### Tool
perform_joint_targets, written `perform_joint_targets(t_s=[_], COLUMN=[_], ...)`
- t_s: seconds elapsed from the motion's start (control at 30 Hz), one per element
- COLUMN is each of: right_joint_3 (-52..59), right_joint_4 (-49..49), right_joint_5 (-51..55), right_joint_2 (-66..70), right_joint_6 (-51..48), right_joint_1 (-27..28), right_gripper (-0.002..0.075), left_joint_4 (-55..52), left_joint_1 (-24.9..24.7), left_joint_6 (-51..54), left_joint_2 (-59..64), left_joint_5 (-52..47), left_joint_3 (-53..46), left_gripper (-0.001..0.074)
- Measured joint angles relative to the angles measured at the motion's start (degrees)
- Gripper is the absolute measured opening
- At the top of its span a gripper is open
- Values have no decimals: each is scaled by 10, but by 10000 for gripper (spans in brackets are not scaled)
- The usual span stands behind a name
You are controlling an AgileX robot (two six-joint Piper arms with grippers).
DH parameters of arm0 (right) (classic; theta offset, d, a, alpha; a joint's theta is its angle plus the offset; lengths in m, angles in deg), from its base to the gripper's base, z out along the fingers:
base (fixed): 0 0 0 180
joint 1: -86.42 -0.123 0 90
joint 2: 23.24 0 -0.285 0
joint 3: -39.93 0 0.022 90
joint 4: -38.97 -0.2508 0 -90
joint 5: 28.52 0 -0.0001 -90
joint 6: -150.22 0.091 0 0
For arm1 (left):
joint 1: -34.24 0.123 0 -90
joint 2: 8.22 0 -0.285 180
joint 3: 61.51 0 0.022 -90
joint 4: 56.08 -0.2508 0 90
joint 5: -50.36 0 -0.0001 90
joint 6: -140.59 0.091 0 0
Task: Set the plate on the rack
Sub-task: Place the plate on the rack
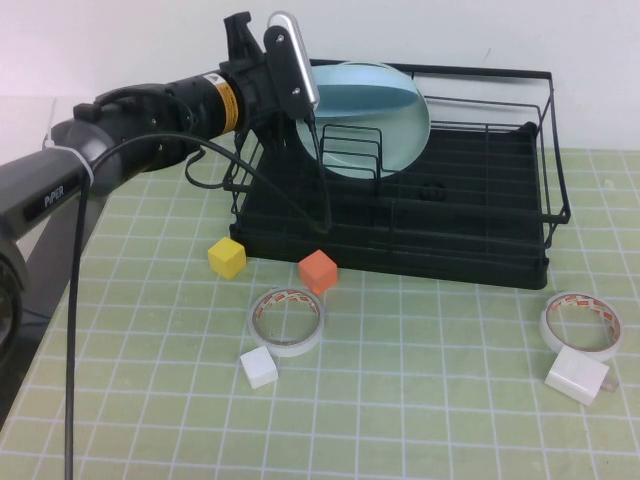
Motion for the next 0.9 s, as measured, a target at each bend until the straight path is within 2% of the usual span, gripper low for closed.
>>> perform_joint_targets(t_s=[0.27,0.5,0.57,0.77,0.9], right_joint_3=[0,0,0,0,0], right_joint_4=[13,13,13,13,13], right_joint_5=[1,1,1,3,3], right_joint_2=[0,0,0,0,0], right_joint_6=[5,14,16,18,18], right_joint_1=[0,0,0,0,0], right_gripper=[-1,-1,-1,-1,-1], left_joint_4=[20,102,119,148,203], left_joint_1=[0,0,0,0,0], left_joint_6=[15,35,35,42,86], left_joint_2=[30,54,58,60,60], left_joint_5=[11,38,44,68,70], left_joint_3=[0,1,1,1,1], left_gripper=[106,119,167,427,464])
